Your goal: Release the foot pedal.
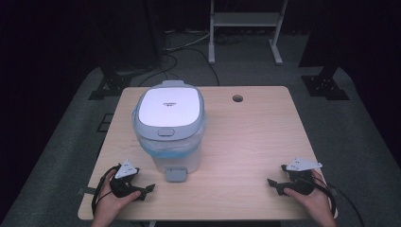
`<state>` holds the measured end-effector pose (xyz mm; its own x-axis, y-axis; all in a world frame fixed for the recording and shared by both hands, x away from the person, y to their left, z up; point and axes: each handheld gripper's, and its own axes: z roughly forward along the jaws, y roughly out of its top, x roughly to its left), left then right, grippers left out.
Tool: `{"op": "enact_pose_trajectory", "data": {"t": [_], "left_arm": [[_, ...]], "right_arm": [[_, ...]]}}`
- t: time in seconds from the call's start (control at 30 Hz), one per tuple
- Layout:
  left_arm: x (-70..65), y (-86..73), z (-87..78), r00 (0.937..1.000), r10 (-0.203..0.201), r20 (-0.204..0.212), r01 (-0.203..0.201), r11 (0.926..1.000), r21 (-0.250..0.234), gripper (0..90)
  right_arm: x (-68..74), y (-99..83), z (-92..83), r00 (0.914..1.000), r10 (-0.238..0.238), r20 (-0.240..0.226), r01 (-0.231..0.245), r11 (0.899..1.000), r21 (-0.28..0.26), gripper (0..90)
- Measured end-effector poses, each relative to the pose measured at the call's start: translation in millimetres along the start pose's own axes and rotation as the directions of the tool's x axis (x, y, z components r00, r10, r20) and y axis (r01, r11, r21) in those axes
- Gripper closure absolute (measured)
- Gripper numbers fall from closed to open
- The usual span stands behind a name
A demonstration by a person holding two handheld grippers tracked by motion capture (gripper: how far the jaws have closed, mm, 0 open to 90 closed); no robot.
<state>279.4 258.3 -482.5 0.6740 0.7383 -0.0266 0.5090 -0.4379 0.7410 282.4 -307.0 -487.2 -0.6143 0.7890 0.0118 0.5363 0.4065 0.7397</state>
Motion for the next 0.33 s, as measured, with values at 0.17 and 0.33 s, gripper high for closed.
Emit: {"op": "enact_pose_trajectory", "data": {"t": [0.17,0.33], "left_arm": [[-5.0,1.5,3.5,0.9987,0.049,-0.013,-0.048,0.9983,0.033,2.2],[-5.1,1.5,3.6,0.9987,0.049,-0.012,-0.048,0.9983,0.033,0.5]], "right_arm": [[0.1,0.0,0.1,1.0000,0.004,0.006,-0.004,1.000,0.003,14.9],[-0.3,0.0,0.5,0.9999,0.005,0.011,-0.005,1.000,0.006,12.4]]}}
